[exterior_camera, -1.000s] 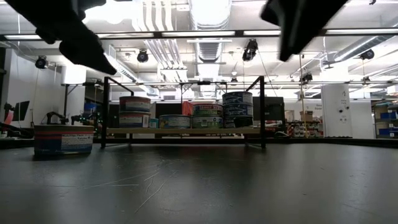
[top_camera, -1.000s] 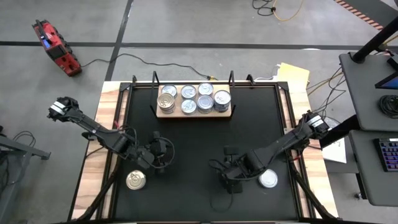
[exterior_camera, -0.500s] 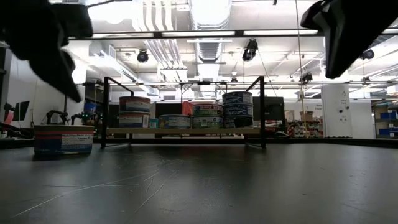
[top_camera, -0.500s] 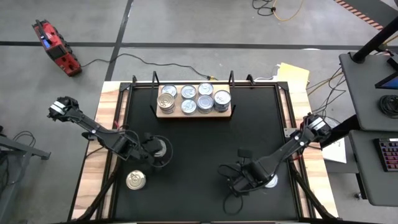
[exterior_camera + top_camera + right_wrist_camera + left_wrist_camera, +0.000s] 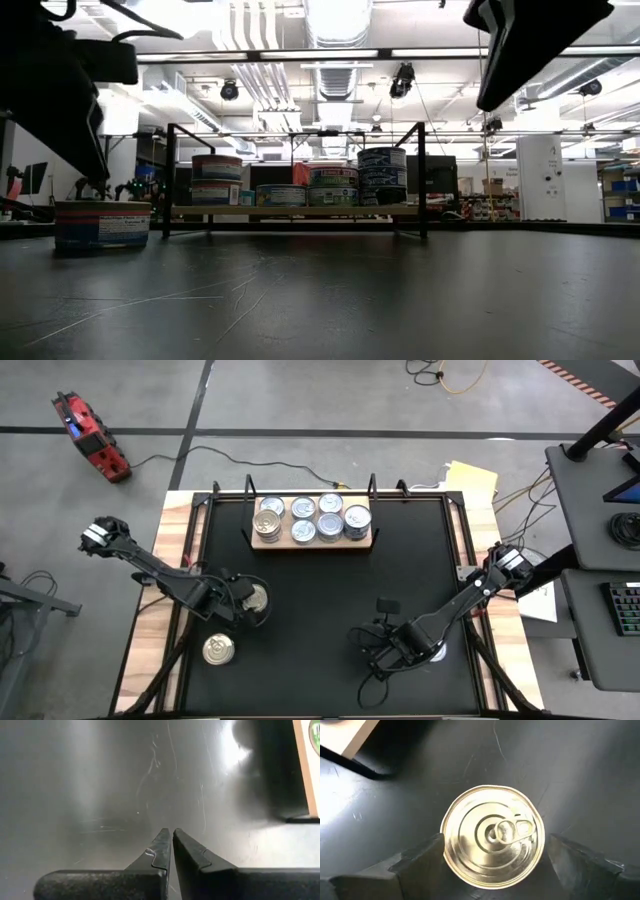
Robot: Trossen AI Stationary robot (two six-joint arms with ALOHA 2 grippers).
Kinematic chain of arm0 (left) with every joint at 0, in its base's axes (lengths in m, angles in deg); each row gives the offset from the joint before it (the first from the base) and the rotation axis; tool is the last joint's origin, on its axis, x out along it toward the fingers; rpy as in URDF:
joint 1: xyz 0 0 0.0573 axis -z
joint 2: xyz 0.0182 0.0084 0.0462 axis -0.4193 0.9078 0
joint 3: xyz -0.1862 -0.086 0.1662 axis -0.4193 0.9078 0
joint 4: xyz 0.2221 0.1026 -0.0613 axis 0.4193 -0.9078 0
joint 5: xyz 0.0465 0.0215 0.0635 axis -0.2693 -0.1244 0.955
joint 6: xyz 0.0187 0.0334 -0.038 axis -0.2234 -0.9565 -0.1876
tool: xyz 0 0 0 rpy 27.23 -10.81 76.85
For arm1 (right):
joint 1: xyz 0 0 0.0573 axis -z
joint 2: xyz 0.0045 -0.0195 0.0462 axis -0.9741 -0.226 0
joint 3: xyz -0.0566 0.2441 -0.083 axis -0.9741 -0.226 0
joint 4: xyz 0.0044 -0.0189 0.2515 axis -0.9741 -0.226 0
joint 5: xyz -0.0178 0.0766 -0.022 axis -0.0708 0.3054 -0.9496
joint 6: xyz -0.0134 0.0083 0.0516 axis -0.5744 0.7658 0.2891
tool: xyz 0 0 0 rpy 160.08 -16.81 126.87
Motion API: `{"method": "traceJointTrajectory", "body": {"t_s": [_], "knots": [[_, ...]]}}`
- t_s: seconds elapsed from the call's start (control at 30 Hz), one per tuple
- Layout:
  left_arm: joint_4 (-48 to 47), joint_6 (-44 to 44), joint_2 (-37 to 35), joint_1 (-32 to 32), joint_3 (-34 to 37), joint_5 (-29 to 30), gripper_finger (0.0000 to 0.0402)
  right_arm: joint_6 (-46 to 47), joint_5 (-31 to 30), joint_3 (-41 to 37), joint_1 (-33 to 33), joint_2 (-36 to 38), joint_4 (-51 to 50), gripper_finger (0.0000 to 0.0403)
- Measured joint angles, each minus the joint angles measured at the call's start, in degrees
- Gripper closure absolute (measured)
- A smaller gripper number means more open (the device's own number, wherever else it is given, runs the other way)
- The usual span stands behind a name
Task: Stack canned seafood by type on shelf
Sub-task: Stack the blue tuna can on top of the other blue tuna cans on the shelf
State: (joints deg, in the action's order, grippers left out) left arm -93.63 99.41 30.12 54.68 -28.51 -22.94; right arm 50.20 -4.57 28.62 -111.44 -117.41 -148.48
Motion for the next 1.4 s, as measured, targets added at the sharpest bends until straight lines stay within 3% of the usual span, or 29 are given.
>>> {"method": "traceJointTrajectory", "body": {"t_s": [0.17, 0.4, 0.47, 0.77, 1.03, 1.27, 1.4], "knots": [[-0.28, -2.79, 1.55, 0.00, 0.00, 0.04, 0.0132, -2.61, -3.54, 0.00, -0.02, -0.02, 1.48, 0.0390], [-0.30, -5.66, 4.84, 0.00, 0.00, -0.60, 0.0346, -4.46, -7.32, 0.00, 0.00, -0.02, 2.42, 0.0390], [-0.23, -6.05, 5.88, 0.00, 0.00, -0.46, 0.0386, -4.49, -7.96, 0.00, 0.00, -0.04, 2.68, 0.0390], [2.06, -6.39, 10.09, 0.00, -0.20, 0.07, 0.0399, -4.57, -8.76, -0.02, 0.00, -0.04, 3.65, 0.0390], [14.15, -11.32, 12.02, 0.07, -0.26, -1.69, 0.0401, -4.07, -8.96, -0.08, 0.02, -0.11, 5.42, 0.0390], [30.19, -19.57, 14.91, 0.02, -0.19, -5.25, 0.0401, -1.08, -10.19, -3.05, 1.32, -0.11, 18.84, 0.0390], [33.22, -23.27, 16.99, 0.09, -1.53, -3.96, 0.0401, -3.33, -10.09, -7.46, 3.42, -0.18, 30.30, 0.0390]]}}
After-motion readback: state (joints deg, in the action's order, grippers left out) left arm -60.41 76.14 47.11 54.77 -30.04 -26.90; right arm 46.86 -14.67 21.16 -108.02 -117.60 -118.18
